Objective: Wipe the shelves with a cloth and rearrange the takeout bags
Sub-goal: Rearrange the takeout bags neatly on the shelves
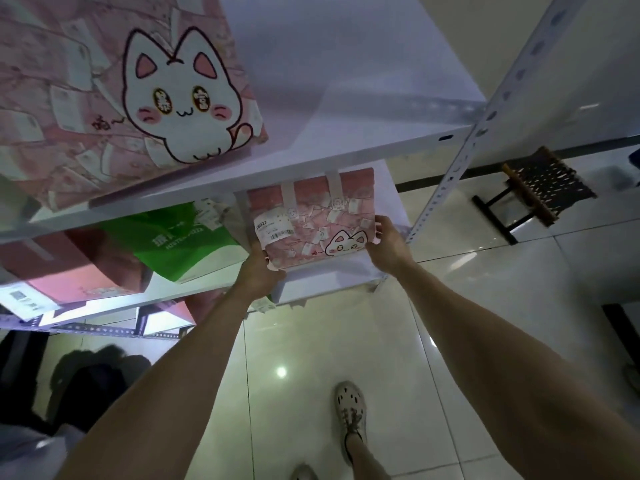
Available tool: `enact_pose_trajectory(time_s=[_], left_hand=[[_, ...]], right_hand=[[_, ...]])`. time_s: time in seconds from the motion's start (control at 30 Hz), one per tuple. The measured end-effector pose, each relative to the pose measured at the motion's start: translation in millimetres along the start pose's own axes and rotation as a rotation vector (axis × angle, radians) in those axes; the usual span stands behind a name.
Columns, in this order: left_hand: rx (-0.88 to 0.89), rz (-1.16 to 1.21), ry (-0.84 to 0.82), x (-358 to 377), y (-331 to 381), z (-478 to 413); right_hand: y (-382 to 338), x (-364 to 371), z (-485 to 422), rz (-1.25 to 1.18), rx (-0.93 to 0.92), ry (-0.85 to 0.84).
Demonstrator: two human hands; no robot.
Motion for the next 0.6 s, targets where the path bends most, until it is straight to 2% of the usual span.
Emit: enact_pose_trajectory(time_s=[0.2,0.33,0.47,0.6], left_hand=[[-0.030,0.086,-0.002,-16,8,42],[0.016,0.059,0.049,-47,22,85],[0.200,0.027,0.254,-105,54,127],[0.434,-0.071,0.633,-180,97,167]], right_hand=[[4,-4,38,0.045,0.069,-0.001],[-32,-4,85,0.087,-0.067,0.002],[-106,-18,146,-0.017,-0.298,0.063],[-185,-51,202,-0.160,-0.502,0.240]])
Point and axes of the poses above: each hand's wrist, its own z-axis away from the middle knuckle, its own x-axis out of the palm, y = z × x, the point moved 8 cm from there along -z, towards the middle knuckle, and after that the axes turned 14 degrees about x, right-handed, at the moved point
